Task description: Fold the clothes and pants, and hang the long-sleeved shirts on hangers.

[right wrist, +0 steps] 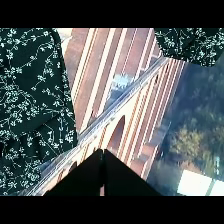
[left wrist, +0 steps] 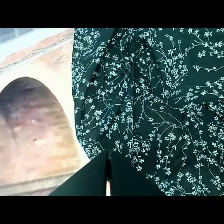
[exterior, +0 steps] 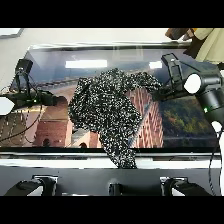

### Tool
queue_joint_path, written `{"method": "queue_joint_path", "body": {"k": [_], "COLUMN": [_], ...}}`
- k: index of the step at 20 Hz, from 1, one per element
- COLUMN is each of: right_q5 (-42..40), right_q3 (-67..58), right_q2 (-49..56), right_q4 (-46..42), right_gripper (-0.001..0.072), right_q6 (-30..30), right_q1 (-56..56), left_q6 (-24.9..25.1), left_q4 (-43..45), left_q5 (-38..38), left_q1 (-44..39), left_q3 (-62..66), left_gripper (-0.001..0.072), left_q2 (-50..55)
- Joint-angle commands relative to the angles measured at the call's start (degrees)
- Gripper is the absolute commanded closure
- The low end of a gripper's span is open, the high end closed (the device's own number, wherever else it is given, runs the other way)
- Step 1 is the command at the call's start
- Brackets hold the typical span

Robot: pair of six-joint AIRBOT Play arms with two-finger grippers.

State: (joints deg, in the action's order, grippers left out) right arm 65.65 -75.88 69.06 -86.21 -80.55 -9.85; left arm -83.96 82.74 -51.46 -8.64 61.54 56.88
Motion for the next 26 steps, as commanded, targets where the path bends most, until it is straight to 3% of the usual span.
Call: {"method": "queue_joint_path", "body": {"k": [1, 5, 6, 7, 8, 11, 14, 17, 19, 22, 26], "right_q5": [0.00, 0.00, 0.00, 0.00, 0.00, 0.00, -0.02, -0.02, 0.00, -0.04, -1.90], "right_q3": [0.02, 0.02, 0.02, 0.02, 0.02, 0.02, 0.02, 0.02, 0.02, 0.02, 0.02], "right_q2": [0.04, 0.04, 0.04, 0.04, 0.02, 0.02, 0.04, 0.04, 0.04, 0.04, 0.04], "right_q4": [0.02, 0.00, 0.00, 0.00, 0.00, 0.00, 0.00, 0.00, 0.00, 0.02, 0.00], "right_gripper": [0.0687, 0.0687, 0.0687, 0.0687, 0.0687, 0.0687, 0.0687, 0.0687, 0.0687, 0.0686, 0.0686], "right_q6": [-0.02, -0.02, -0.02, -0.02, -0.02, -0.02, -0.02, -0.02, -0.02, -0.02, -0.02], "right_q1": [-0.07, -0.07, -0.07, -0.07, -0.07, -0.07, -0.07, -0.07, -0.07, -0.07, -0.07], "left_q6": [0.00, 0.02, 0.00, -0.83, -4.04, -13.62, -14.95, -3.82, 1.05, 4.02, 4.50], "left_q4": [-0.02, 0.00, 0.00, -0.02, 0.09, -0.72, -14.32, -33.11, -40.54, -49.18, -52.00], "left_q5": [0.02, 0.09, 0.07, -0.31, -0.48, -4.09, 1.60, 6.60, 6.51, 8.13, 8.74], "left_q1": [-0.02, -0.02, -0.02, -0.02, 0.02, 4.07, 11.80, 15.96, 15.19, 12.52, 9.14], "left_q3": [-0.02, -0.02, -0.02, -0.04, -0.09, -2.54, -13.66, -22.34, -23.06, -22.99, -22.67], "left_gripper": [0.0686, 0.0685, 0.0626, 0.0280, -0.0013, -0.0013, -0.0013, -0.0013, -0.0013, -0.0013, -0.0013], "left_q2": [0.02, 0.02, 0.04, 0.13, 0.31, 2.36, 4.00, 8.20, 12.92, 19.08, 23.30]}}
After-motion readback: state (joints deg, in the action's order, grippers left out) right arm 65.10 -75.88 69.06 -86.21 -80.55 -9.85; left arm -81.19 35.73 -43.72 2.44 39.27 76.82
